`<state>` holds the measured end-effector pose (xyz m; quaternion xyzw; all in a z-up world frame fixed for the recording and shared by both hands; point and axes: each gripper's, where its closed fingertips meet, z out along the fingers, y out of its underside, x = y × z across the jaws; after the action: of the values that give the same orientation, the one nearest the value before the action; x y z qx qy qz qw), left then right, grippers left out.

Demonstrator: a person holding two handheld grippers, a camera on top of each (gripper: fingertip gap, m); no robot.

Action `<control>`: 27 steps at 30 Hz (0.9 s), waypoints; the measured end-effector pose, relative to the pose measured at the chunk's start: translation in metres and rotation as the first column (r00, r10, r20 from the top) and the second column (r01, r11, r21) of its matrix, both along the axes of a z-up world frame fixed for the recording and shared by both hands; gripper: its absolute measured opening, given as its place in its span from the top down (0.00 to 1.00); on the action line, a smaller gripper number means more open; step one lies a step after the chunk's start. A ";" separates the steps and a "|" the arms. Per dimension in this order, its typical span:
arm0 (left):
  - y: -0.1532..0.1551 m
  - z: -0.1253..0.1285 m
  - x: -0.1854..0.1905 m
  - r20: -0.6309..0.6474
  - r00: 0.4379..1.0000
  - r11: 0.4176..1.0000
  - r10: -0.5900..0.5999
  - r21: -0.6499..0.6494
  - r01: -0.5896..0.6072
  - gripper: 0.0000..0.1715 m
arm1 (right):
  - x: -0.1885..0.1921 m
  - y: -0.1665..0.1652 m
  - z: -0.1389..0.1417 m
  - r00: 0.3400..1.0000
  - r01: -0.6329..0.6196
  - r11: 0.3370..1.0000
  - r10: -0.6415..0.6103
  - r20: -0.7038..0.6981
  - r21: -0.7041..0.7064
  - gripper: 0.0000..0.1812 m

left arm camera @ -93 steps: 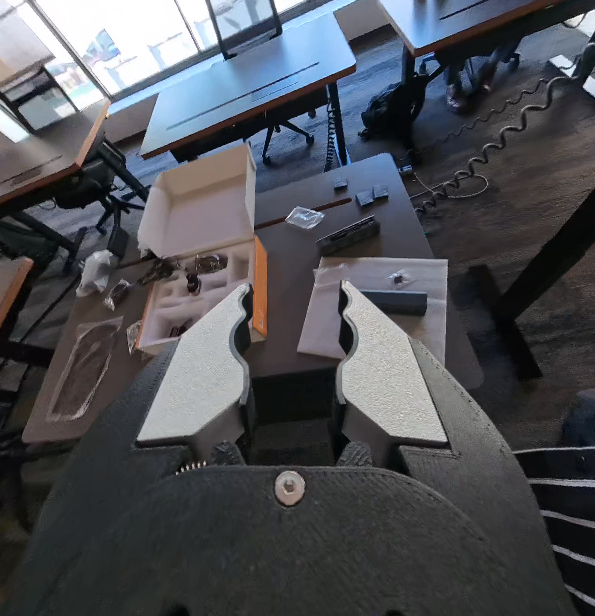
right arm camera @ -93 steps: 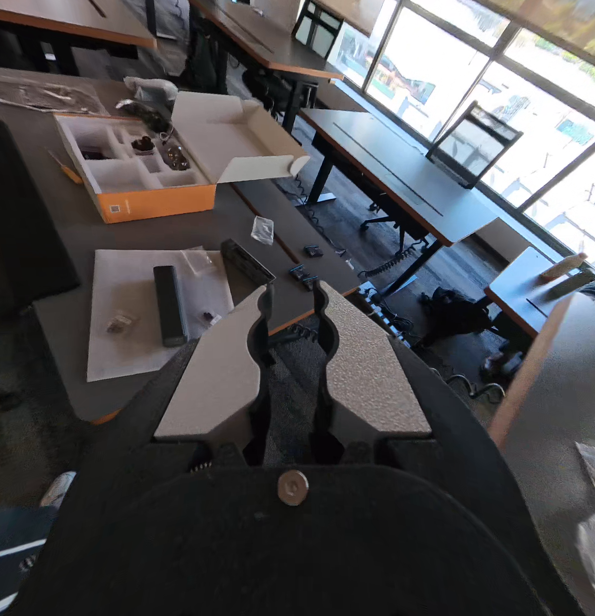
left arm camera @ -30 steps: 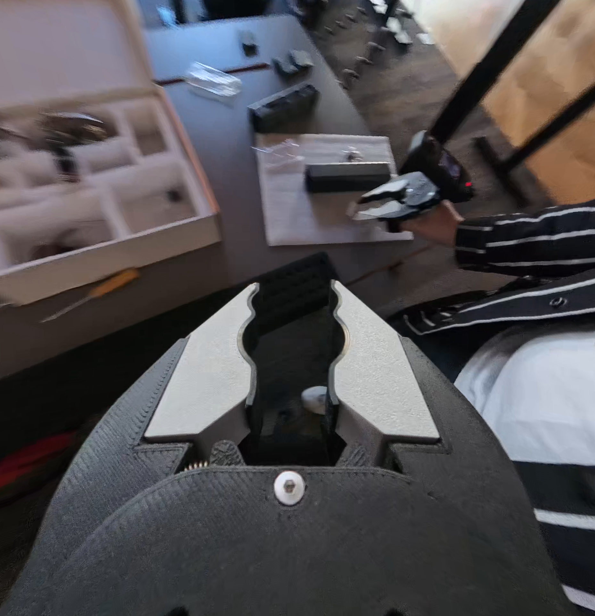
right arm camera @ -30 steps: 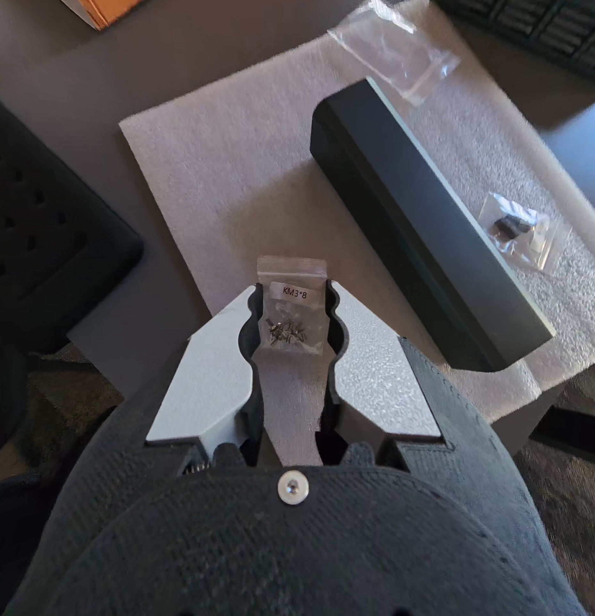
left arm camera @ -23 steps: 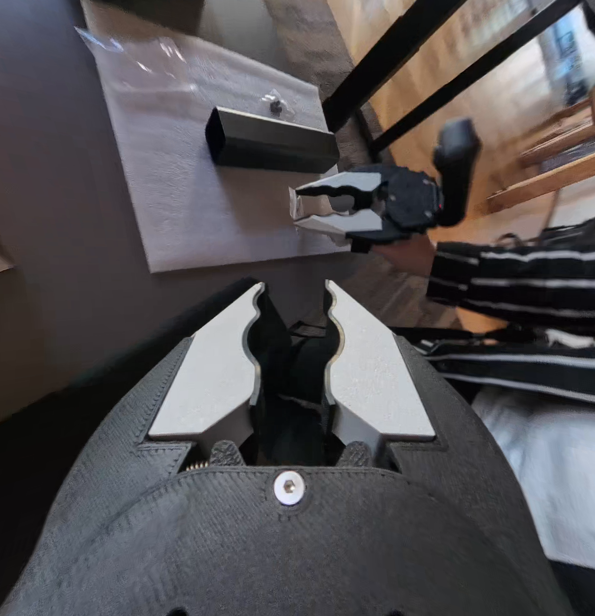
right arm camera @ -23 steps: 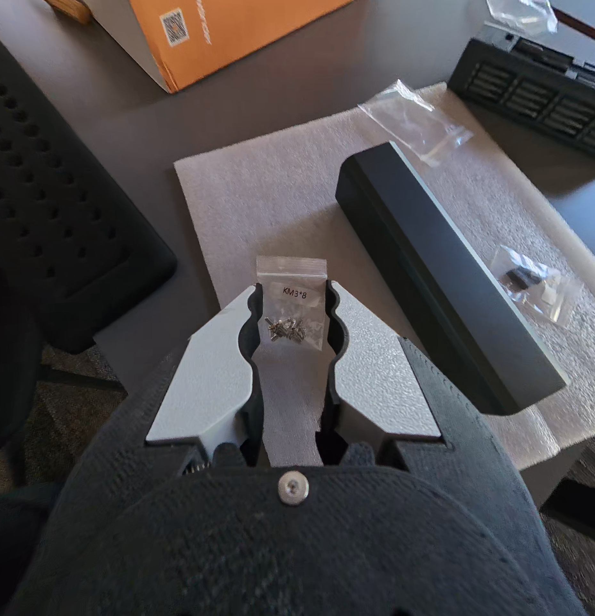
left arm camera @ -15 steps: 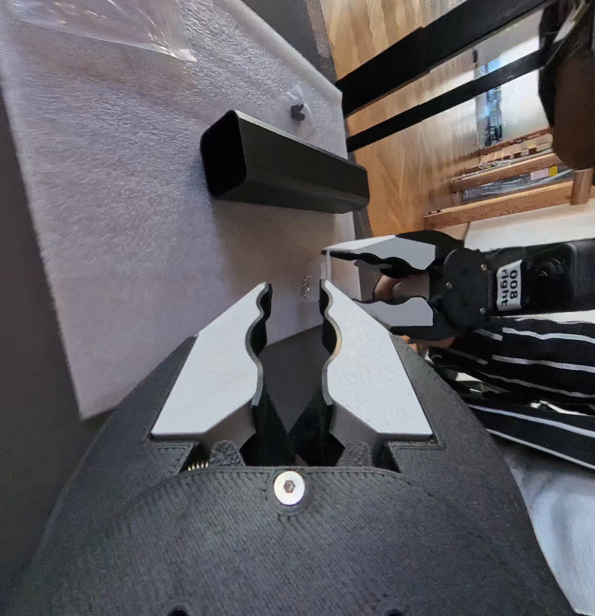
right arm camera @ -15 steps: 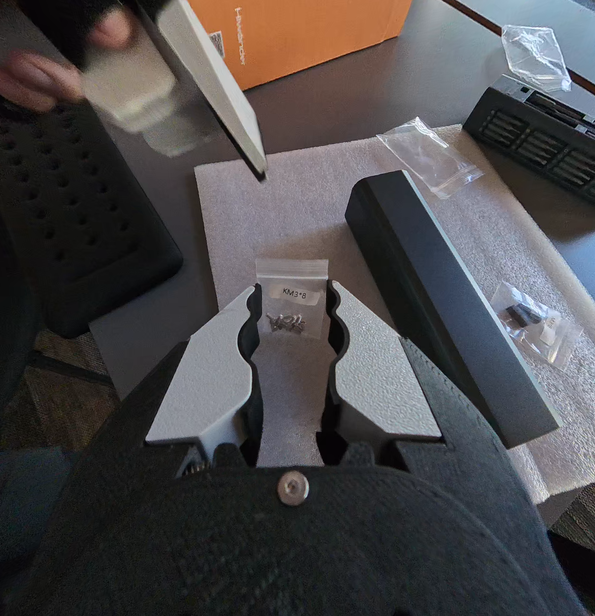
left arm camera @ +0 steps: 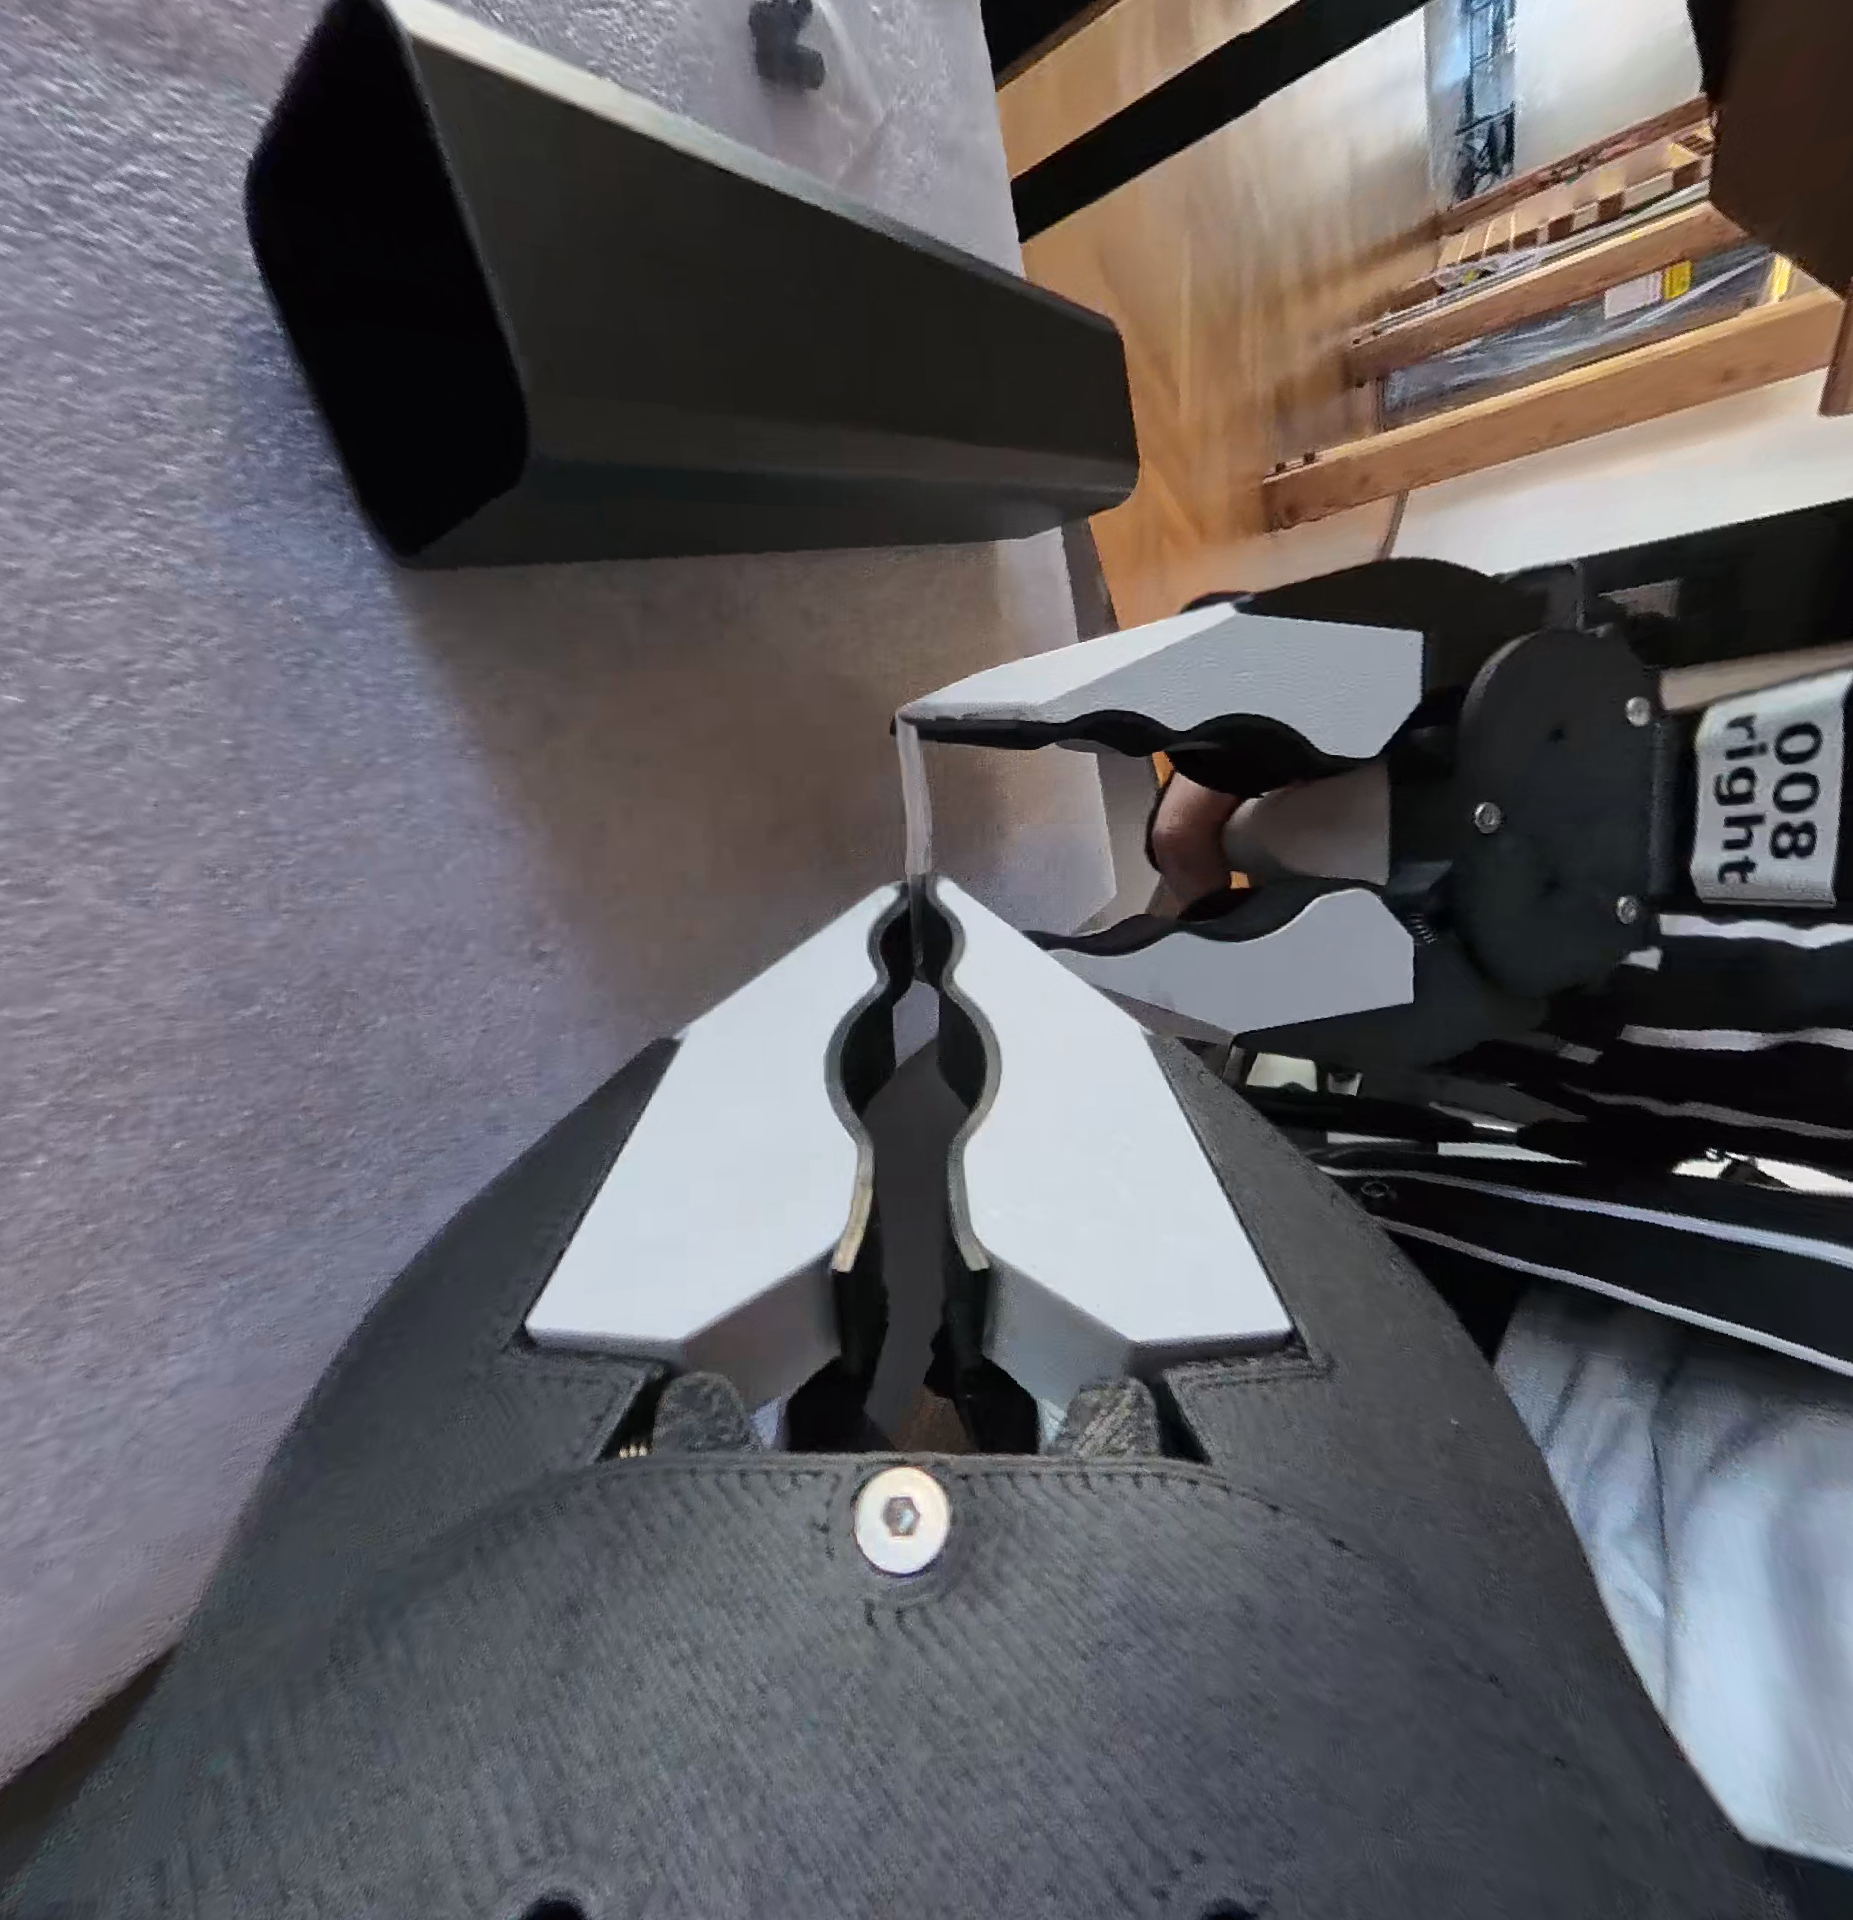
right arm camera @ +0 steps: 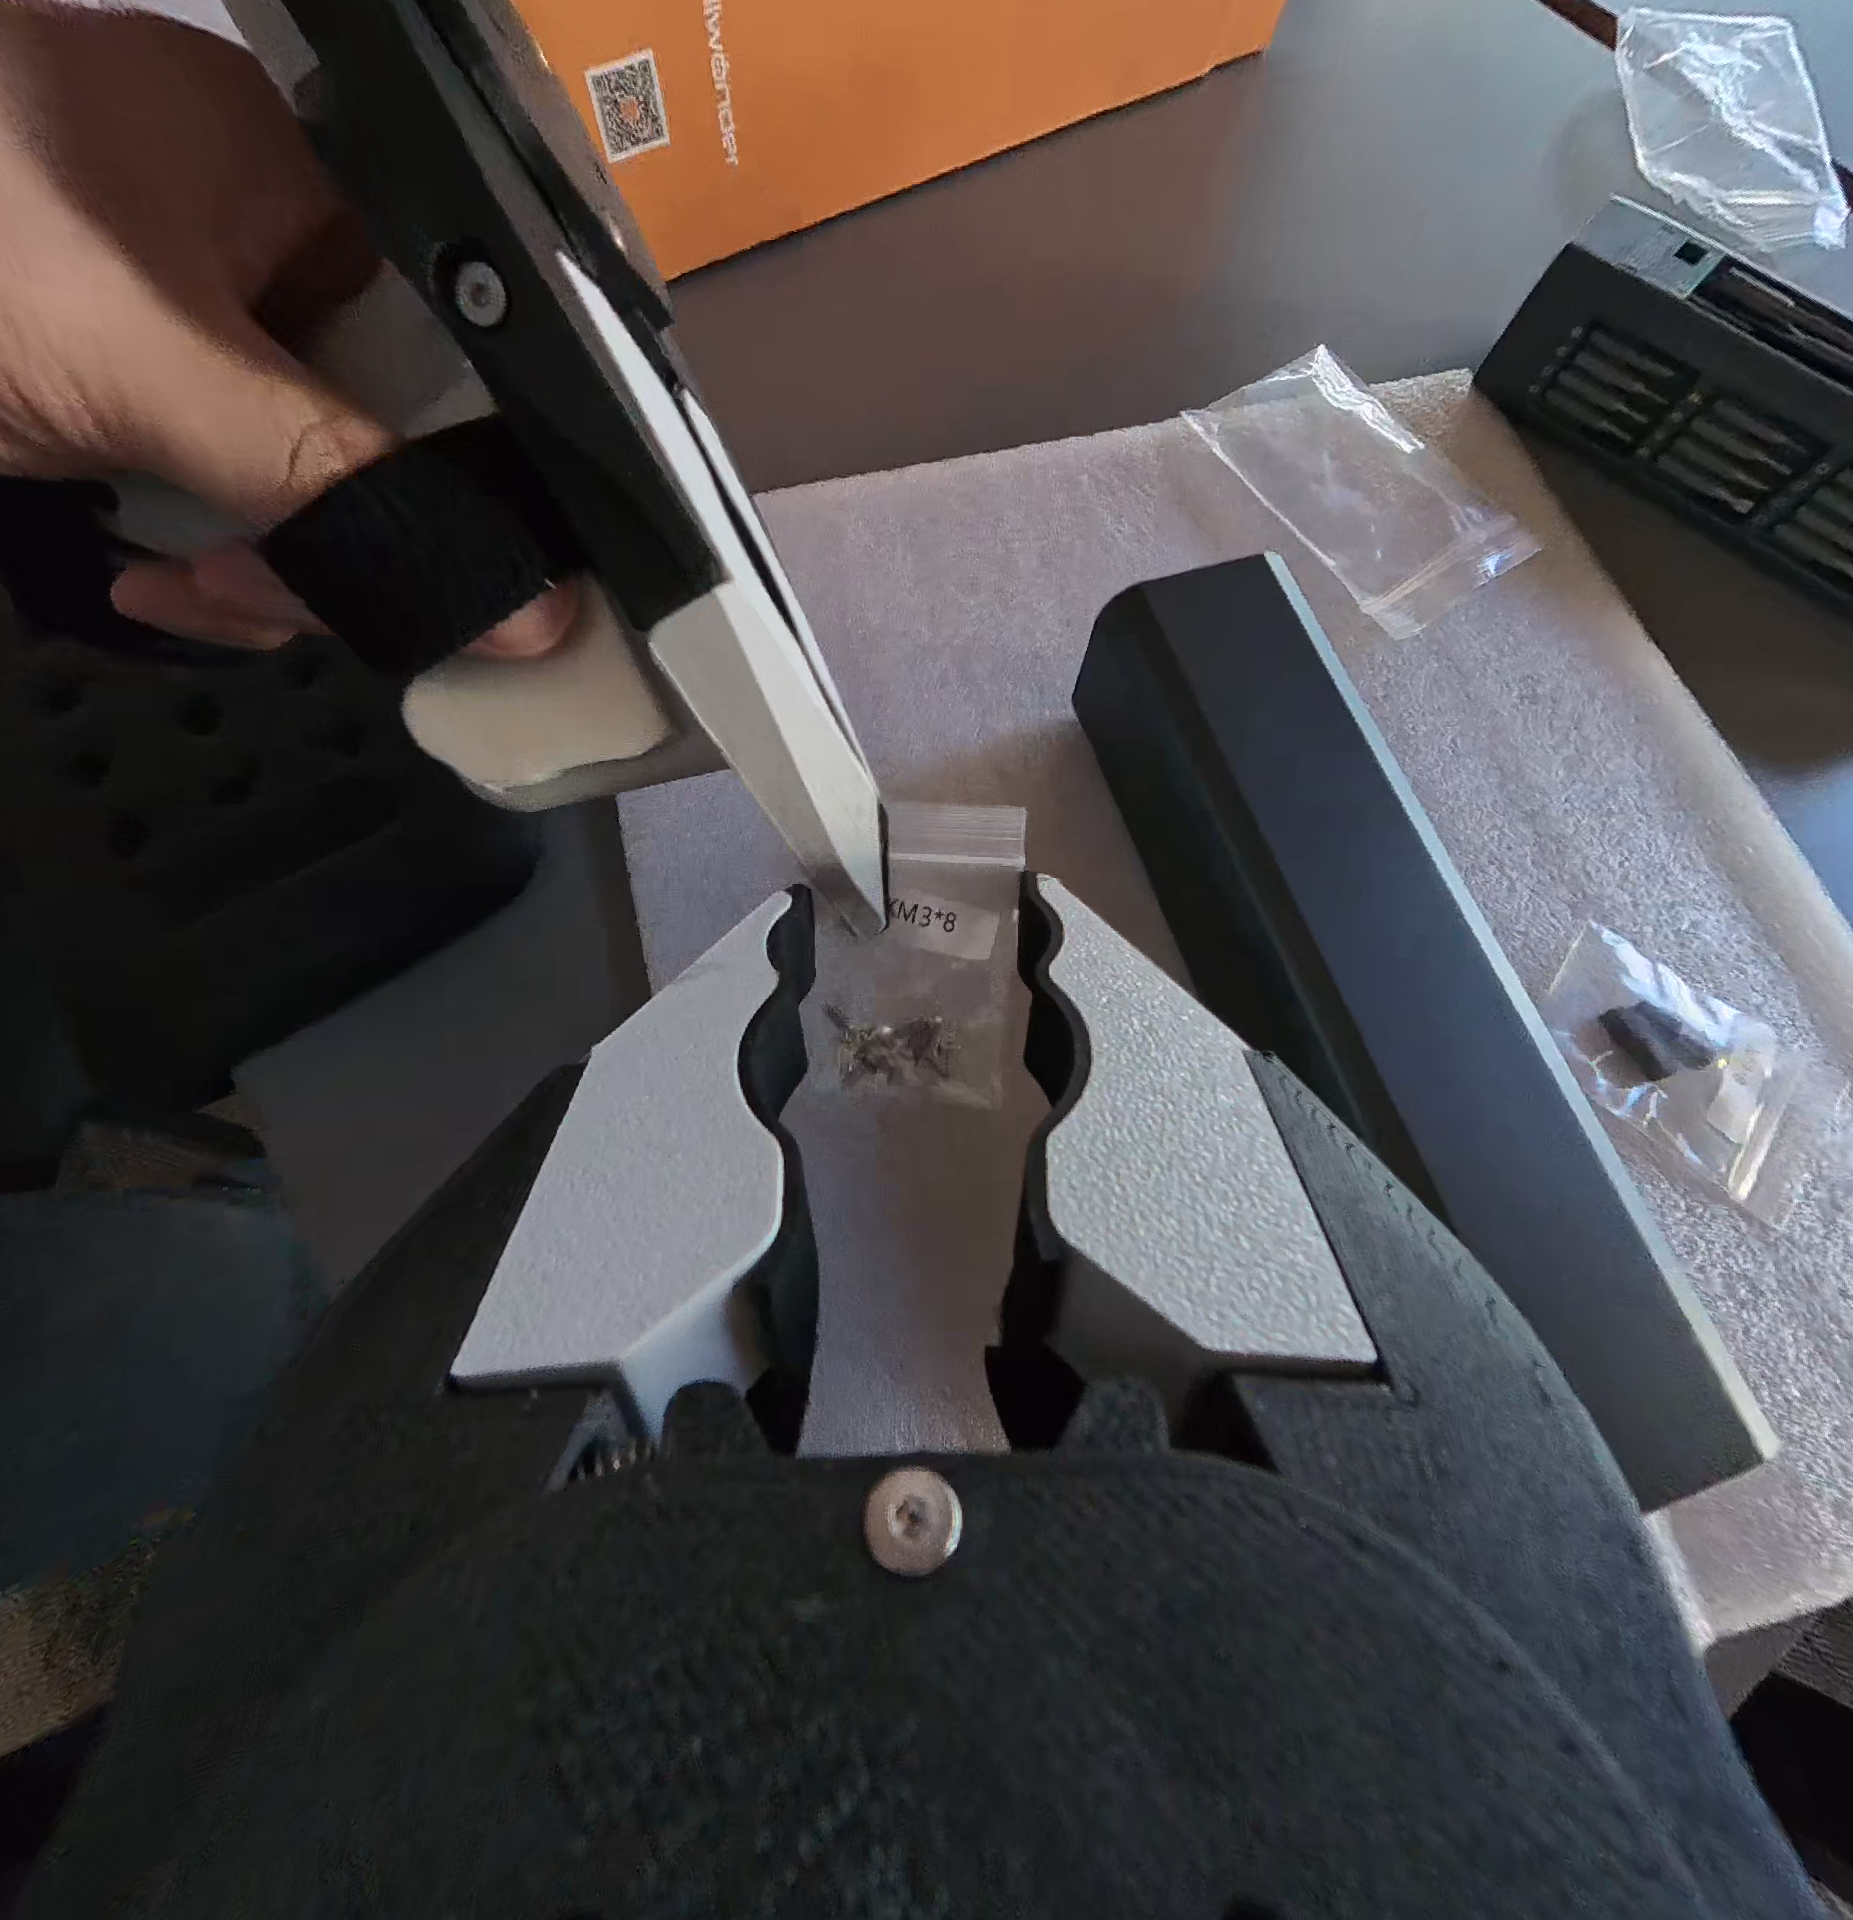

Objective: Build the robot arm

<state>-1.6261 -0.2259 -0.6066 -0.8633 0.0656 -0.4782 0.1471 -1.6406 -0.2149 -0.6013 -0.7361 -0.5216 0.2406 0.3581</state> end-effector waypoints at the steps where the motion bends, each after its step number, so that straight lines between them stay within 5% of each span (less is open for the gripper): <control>1: 0.001 0.001 -0.002 0.005 1.000 1.000 -0.004 0.007 0.003 1.00 | -0.002 0.001 0.001 1.000 0.004 1.000 -0.004 0.012 0.013 0.78; 13: -0.012 0.055 -0.077 0.099 0.972 0.973 -0.211 0.115 0.200 1.00 | -0.061 -0.008 0.038 0.996 0.014 0.998 -0.009 0.087 -0.057 0.68; 21: -0.025 0.143 -0.133 0.034 0.908 0.882 -0.417 0.258 0.395 1.00 | -0.115 -0.017 0.155 0.970 -0.175 0.917 0.098 -0.224 -0.358 0.74; 27: -0.026 0.211 -0.131 -0.029 0.774 0.715 -0.633 0.360 0.599 1.00 | -0.113 -0.014 0.222 0.953 -0.199 0.890 0.077 -0.295 -0.410 0.83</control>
<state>-1.7574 -0.2524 -0.3959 -0.7276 0.4258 -0.5212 0.1328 -1.7532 -0.2284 -0.3792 -0.7183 -0.4520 0.4741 0.2344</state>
